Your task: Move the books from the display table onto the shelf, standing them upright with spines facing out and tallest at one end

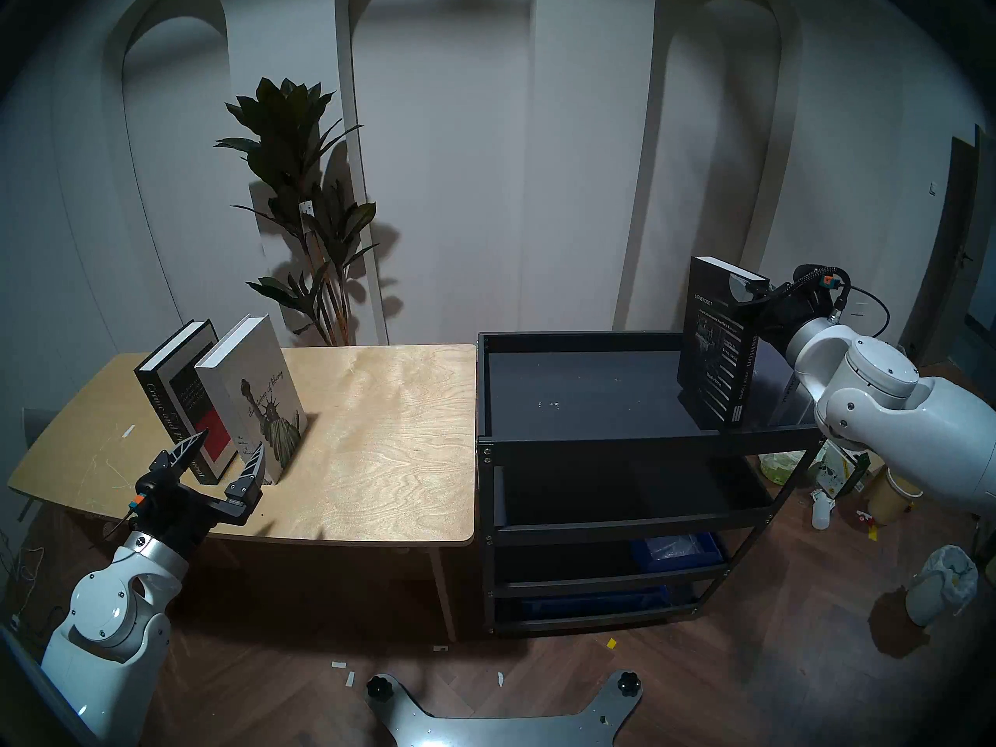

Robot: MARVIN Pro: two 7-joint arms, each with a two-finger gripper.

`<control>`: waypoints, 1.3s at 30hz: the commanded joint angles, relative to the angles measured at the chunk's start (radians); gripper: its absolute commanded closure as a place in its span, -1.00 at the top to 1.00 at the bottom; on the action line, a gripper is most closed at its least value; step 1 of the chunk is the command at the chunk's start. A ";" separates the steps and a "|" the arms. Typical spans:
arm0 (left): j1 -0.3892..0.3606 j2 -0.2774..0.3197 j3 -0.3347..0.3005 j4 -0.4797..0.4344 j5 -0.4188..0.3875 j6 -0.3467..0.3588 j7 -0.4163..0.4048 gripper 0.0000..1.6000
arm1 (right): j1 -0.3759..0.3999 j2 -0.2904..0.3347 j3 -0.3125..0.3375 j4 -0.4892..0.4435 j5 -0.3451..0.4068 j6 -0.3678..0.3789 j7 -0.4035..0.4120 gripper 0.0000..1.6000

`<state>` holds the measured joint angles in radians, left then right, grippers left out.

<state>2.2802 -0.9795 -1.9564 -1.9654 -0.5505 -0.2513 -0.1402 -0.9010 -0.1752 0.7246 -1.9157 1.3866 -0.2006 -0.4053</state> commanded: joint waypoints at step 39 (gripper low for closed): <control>-0.026 -0.062 0.031 -0.077 0.255 0.123 0.292 1.00 | -0.096 -0.086 -0.053 0.145 -0.224 -0.441 0.086 -1.00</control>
<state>2.2558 -1.0576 -1.9049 -2.0361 -0.2944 -0.1102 0.1672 -0.9970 -0.2244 0.6745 -1.7730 1.1964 -0.6181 -0.2963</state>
